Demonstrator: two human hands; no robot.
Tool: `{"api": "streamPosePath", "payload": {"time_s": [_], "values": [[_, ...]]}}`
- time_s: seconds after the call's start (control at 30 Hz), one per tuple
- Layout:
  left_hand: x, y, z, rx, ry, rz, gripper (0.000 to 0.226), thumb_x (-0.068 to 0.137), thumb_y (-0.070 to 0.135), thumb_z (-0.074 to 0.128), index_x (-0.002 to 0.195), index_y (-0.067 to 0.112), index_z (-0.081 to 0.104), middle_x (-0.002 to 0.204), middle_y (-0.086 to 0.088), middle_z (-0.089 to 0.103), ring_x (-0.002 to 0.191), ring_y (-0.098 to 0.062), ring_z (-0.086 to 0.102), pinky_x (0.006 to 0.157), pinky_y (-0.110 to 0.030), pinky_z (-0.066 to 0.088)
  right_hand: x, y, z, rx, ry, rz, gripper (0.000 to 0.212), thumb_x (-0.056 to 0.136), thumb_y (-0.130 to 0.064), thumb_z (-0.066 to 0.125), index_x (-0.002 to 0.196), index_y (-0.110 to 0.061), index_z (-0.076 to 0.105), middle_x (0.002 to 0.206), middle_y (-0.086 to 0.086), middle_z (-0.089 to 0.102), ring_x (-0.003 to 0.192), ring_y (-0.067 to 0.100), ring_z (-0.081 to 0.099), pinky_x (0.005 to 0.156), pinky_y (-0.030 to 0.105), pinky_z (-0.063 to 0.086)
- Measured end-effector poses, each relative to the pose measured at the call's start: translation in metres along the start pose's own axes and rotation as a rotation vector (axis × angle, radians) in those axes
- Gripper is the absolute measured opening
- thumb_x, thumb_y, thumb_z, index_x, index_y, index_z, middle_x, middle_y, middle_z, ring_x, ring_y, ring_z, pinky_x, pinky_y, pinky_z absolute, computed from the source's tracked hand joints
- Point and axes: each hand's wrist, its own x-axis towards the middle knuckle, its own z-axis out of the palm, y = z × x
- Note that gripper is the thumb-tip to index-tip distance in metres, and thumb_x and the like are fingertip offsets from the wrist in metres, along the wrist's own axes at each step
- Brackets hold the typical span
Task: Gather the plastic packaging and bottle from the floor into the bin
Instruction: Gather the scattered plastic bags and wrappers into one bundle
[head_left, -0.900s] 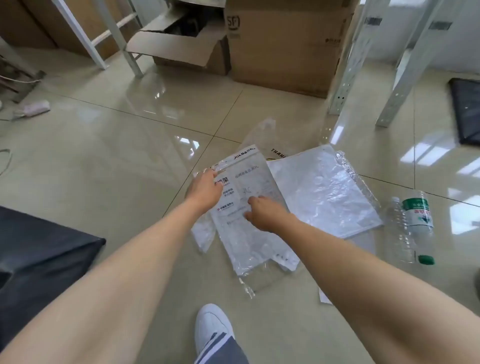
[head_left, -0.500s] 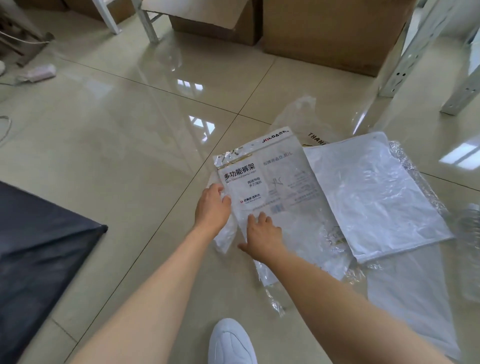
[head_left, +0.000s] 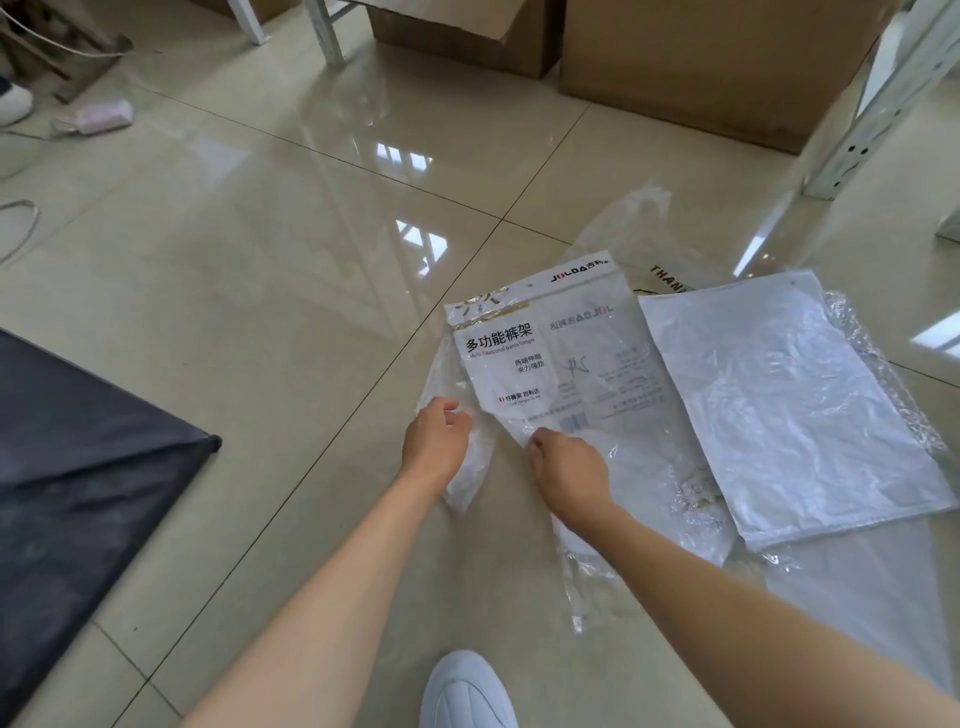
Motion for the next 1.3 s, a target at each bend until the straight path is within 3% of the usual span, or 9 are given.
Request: {"api": "streamPosePath", "payload": {"time_s": [0.17, 0.33, 0.5, 0.63, 0.73, 0.83, 1.03, 1.17, 1.3], "values": [[-0.01, 0.033, 0.007, -0.314, -0.217, -0.073, 0.052, 0.087, 0.055, 0.059, 0.116, 0.012, 0.062, 0.104, -0.008, 0.068, 0.096, -0.028, 0.068, 0.09, -0.039, 0.053, -0.015, 0.008, -0.025, 0.217, 0.012, -0.191, 0.024, 0.101, -0.022, 0.043, 0.093, -0.012, 0.063, 0.077, 0.009, 0.07, 0.069, 0.03, 0.061, 0.062, 0.04, 0.048], [-0.012, 0.05, 0.029, -0.233, -0.015, -0.051, 0.033, 0.087, -0.002, 0.051, 0.115, 0.006, 0.067, 0.113, -0.015, 0.073, 0.099, -0.032, 0.069, 0.083, -0.042, 0.058, -0.036, 0.004, -0.046, 0.355, -0.04, -0.252, 0.031, 0.102, -0.037, 0.042, 0.108, -0.026, 0.07, 0.095, -0.001, 0.075, 0.085, 0.02, 0.067, 0.073, 0.034, 0.049], [-0.014, 0.057, 0.019, 0.058, 0.167, 0.07, 0.042, 0.083, -0.003, 0.039, 0.11, 0.017, 0.064, 0.102, -0.005, 0.072, 0.085, -0.035, 0.065, 0.068, -0.036, 0.051, -0.013, 0.063, -0.081, 0.1, 0.246, 0.111, 0.039, 0.1, -0.029, 0.045, 0.138, -0.02, 0.048, 0.143, 0.005, 0.049, 0.129, 0.025, 0.047, 0.102, 0.04, 0.041], [-0.012, 0.064, 0.012, 0.164, 0.25, 0.117, 0.037, 0.086, -0.003, 0.039, 0.109, 0.013, 0.064, 0.103, -0.01, 0.072, 0.077, -0.033, 0.059, 0.061, -0.031, 0.041, 0.009, 0.121, -0.095, -0.188, -0.001, 0.367, 0.073, 0.093, -0.035, 0.054, 0.151, -0.013, 0.017, 0.157, 0.019, 0.019, 0.142, 0.037, 0.025, 0.105, 0.053, 0.036], [-0.011, 0.064, 0.011, 0.163, 0.246, 0.15, 0.037, 0.088, -0.001, 0.04, 0.113, 0.012, 0.063, 0.104, -0.01, 0.072, 0.078, -0.034, 0.06, 0.06, -0.03, 0.041, 0.016, 0.141, -0.087, -0.199, -0.12, 0.384, 0.082, 0.084, -0.03, 0.061, 0.15, -0.015, 0.014, 0.148, 0.019, 0.028, 0.133, 0.039, 0.037, 0.097, 0.051, 0.043], [-0.014, 0.062, 0.011, 0.17, 0.243, 0.171, 0.033, 0.089, 0.0, 0.041, 0.112, 0.011, 0.061, 0.105, -0.01, 0.071, 0.076, -0.032, 0.058, 0.056, -0.029, 0.036, 0.014, 0.151, -0.07, -0.253, -0.066, 0.341, 0.063, 0.085, -0.019, 0.054, 0.142, -0.013, 0.028, 0.134, 0.016, 0.044, 0.118, 0.036, 0.049, 0.084, 0.045, 0.052], [-0.017, 0.06, 0.007, 0.13, 0.231, 0.182, 0.037, 0.089, 0.001, 0.042, 0.118, 0.014, 0.06, 0.112, -0.008, 0.071, 0.086, -0.035, 0.064, 0.071, -0.039, 0.054, 0.01, 0.158, -0.076, -0.3, 0.051, 0.247, 0.03, 0.093, -0.007, 0.04, 0.121, -0.009, 0.052, 0.11, 0.01, 0.062, 0.094, 0.03, 0.063, 0.062, 0.032, 0.04], [-0.02, 0.059, 0.009, 0.101, 0.216, 0.183, 0.037, 0.089, 0.001, 0.043, 0.119, 0.014, 0.06, 0.117, -0.008, 0.07, 0.087, -0.036, 0.065, 0.073, -0.042, 0.057, 0.003, 0.147, -0.095, -0.284, 0.207, 0.283, 0.018, 0.09, -0.004, 0.043, 0.095, -0.012, 0.058, 0.084, 0.005, 0.069, 0.064, 0.025, 0.05, 0.05, 0.028, 0.031], [-0.023, 0.063, 0.01, 0.008, 0.175, 0.172, 0.034, 0.088, 0.001, 0.047, 0.116, 0.01, 0.064, 0.113, -0.01, 0.071, 0.094, -0.035, 0.065, 0.077, -0.038, 0.052, -0.011, 0.092, -0.107, -0.029, 0.326, 0.214, 0.022, 0.095, -0.018, 0.035, 0.091, -0.019, 0.057, 0.076, 0.003, 0.066, 0.072, 0.028, 0.059, 0.06, 0.033, 0.041]]}}
